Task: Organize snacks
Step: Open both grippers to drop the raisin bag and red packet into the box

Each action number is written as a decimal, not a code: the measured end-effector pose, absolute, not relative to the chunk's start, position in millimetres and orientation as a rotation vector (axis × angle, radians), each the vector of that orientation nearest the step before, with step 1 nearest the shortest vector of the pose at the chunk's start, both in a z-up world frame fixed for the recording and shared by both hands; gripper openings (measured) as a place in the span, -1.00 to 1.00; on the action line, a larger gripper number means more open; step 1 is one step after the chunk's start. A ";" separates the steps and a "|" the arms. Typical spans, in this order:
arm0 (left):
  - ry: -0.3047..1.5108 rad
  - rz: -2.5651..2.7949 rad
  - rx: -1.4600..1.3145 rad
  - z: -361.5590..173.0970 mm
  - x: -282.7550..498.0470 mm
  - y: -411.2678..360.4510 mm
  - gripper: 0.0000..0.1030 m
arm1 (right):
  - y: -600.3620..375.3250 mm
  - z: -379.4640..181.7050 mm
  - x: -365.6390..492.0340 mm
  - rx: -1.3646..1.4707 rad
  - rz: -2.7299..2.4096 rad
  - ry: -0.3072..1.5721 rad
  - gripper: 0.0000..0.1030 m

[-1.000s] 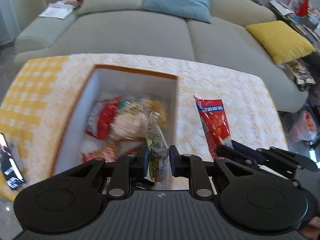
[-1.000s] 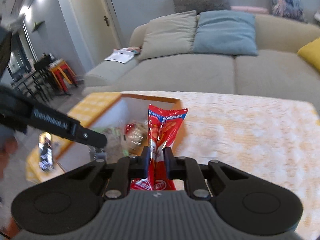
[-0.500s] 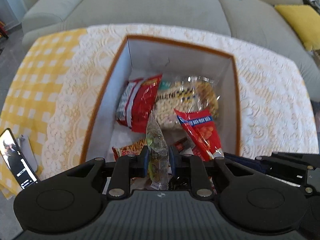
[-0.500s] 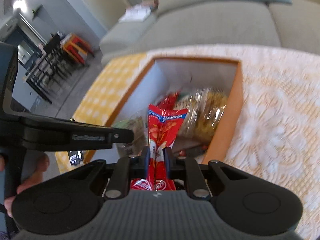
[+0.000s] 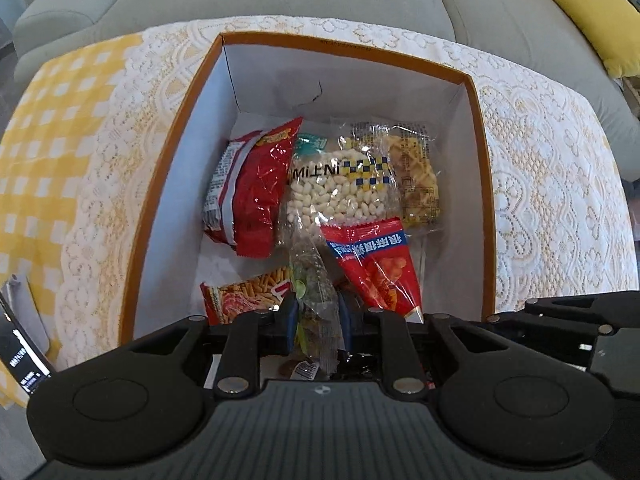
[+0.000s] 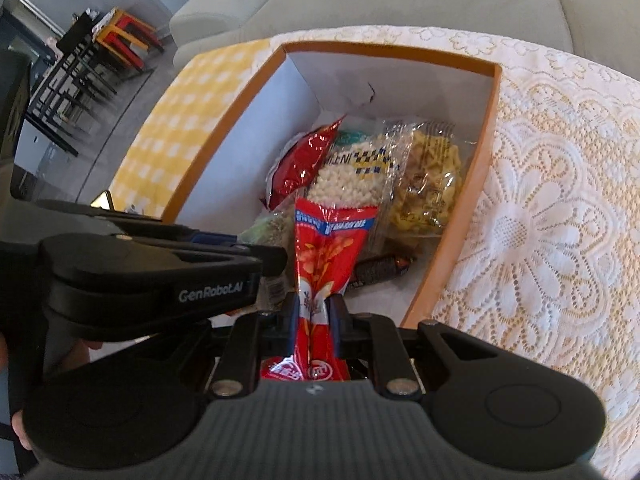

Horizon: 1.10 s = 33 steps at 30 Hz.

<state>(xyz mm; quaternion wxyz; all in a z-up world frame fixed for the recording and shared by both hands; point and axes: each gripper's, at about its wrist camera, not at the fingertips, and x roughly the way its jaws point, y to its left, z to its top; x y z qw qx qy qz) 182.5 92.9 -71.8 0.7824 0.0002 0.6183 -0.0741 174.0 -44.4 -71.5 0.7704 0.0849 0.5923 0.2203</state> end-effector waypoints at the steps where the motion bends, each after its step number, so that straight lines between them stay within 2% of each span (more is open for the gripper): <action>1: 1.341 -0.163 -0.016 -73.0 183.2 94.6 -0.53 | -42.9 -72.8 173.8 0.169 0.480 1.290 -0.72; 4: 1.336 -0.169 -0.032 -73.3 182.3 97.2 -0.50 | -38.4 -73.7 170.1 0.140 0.479 1.292 -0.66; 8: 1.326 -0.180 -0.044 -69.9 180.6 99.4 -0.14 | -35.4 -69.9 166.0 0.110 0.479 1.278 -0.51; 10: 1.320 -0.192 -0.060 -66.6 179.7 99.9 -0.09 | -34.9 -65.8 163.7 0.082 0.476 1.265 -0.50; 13: 1.299 -0.191 -0.066 -58.8 176.6 99.4 -0.07 | -36.3 -59.2 160.5 0.055 0.472 1.249 -0.36; 22: 1.162 -0.194 -0.027 -13.8 157.7 86.8 -0.07 | -57.6 -22.9 142.5 0.011 0.416 1.097 -0.33; 33: 0.928 -0.246 0.129 48.4 103.8 44.6 -0.07 | -121.4 38.6 94.4 0.040 0.282 0.836 -0.18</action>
